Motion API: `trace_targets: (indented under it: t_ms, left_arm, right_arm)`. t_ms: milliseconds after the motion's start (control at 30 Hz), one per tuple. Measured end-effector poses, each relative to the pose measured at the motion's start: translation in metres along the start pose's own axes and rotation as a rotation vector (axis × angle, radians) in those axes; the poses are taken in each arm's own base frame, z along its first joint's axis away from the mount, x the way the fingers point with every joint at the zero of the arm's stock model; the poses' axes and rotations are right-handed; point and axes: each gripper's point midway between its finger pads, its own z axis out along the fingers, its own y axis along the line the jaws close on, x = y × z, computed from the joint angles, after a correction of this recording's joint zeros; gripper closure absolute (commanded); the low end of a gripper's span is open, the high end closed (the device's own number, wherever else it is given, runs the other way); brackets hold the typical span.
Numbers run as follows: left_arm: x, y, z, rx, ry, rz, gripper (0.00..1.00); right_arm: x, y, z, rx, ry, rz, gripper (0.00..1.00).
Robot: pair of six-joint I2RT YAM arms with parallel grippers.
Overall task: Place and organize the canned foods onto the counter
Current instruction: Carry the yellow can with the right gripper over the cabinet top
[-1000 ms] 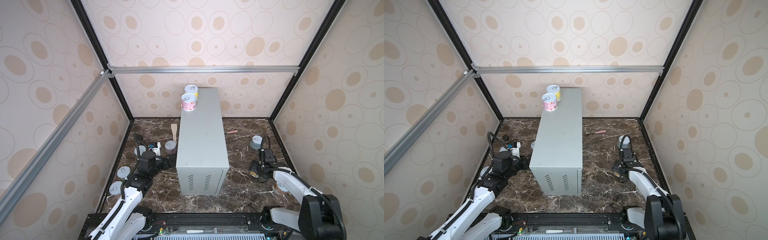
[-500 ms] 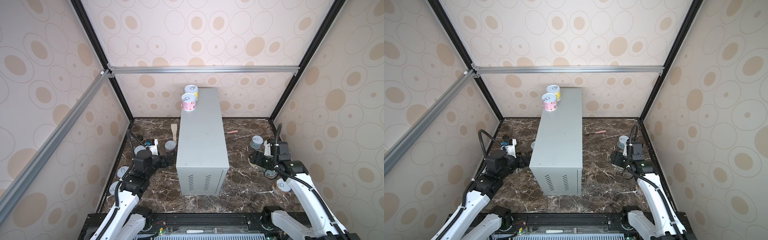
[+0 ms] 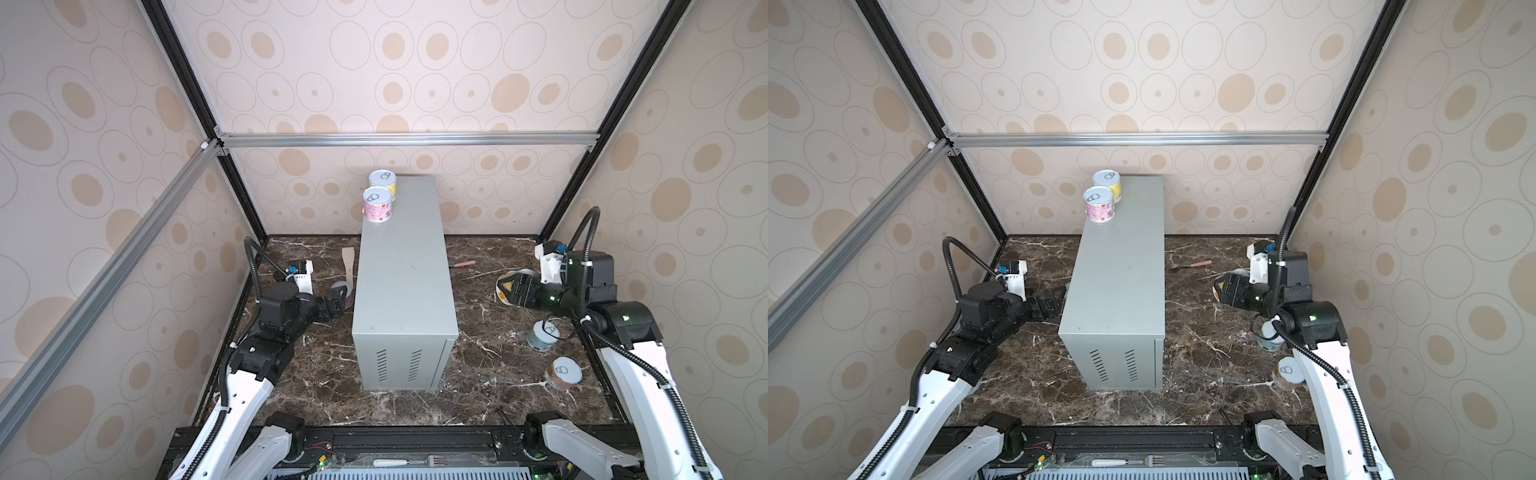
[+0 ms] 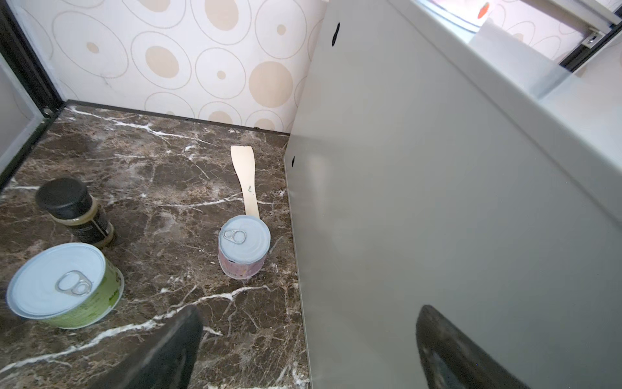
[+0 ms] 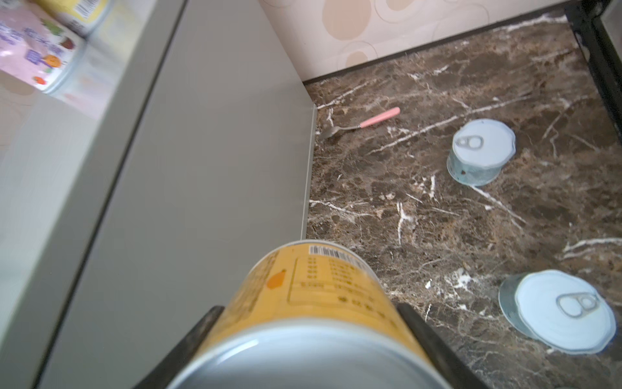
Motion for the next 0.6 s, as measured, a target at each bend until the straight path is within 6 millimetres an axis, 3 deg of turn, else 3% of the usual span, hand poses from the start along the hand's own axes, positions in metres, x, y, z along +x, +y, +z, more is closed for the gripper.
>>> trace_targets:
  t_ms: [200, 400, 600]
  left_arm:
    - [-0.014, 0.001, 0.003, -0.025, -0.02, 0.023, 0.01]
    - [-0.006, 0.008, 0.017, -0.058, 0.016, 0.025, 0.01]
    - [-0.005, 0.009, 0.028, -0.058, 0.013, 0.024, 0.01]
  right_arm:
    - [-0.037, 0.031, -0.005, -0.053, 0.012, -0.082, 0.51]
    - [-0.069, 0.077, -0.001, -0.11, 0.039, -0.209, 0.52]
    - [-0.088, 0.121, 0.009, -0.134, 0.06, -0.339, 0.55]
